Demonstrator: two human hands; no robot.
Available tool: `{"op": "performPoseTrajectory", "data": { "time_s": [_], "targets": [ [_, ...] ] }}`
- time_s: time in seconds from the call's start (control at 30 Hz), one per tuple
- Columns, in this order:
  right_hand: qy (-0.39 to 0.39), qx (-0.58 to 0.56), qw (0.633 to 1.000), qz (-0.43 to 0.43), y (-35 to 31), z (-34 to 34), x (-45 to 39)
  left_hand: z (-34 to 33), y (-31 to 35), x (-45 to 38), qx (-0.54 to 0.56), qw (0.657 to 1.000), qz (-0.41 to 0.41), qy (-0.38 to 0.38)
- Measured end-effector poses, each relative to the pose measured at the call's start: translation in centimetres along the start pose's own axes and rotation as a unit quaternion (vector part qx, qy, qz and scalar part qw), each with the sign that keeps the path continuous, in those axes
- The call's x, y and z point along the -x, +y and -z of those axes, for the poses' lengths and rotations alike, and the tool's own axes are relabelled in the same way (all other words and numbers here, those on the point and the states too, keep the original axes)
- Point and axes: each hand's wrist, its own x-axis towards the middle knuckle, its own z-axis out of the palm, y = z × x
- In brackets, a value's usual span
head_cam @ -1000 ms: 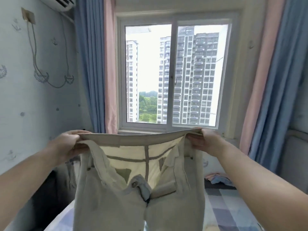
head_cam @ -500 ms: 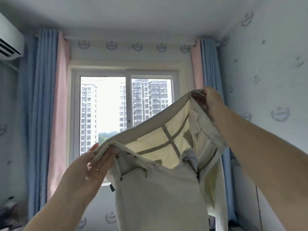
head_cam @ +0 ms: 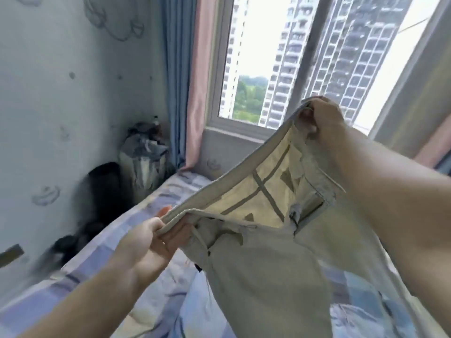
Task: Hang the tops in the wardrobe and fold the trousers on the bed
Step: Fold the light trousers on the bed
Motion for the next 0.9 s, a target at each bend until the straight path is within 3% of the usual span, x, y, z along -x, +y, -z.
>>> {"op": "performPoseTrajectory", "data": {
  "time_s": [0.1,0.2,0.37,0.67,0.9],
  "targets": [
    [-0.083,0.108,0.988,-0.074,12.6,-7.8,4.7,10.7,-0.4,-2.9,-0.045,0.984,0.020,0.172],
    [-0.160,0.154,0.963,-0.154,23.3,-14.4,9.3,21.2,-0.4,-6.1,-0.030,0.960,0.023,0.276],
    [-0.212,0.163,0.932,-0.246,33.0,-24.9,14.8,32.4,3.5,-11.3,-0.053,0.913,0.014,0.403],
    [-0.343,0.200,0.875,-0.277,42.7,-49.7,17.0,46.8,17.6,-25.0,-0.108,0.863,0.031,0.493],
    [-0.434,0.288,0.824,-0.222,47.7,-66.0,20.4,57.1,26.4,-33.0,-0.137,0.836,0.026,0.530]
  ]
}}
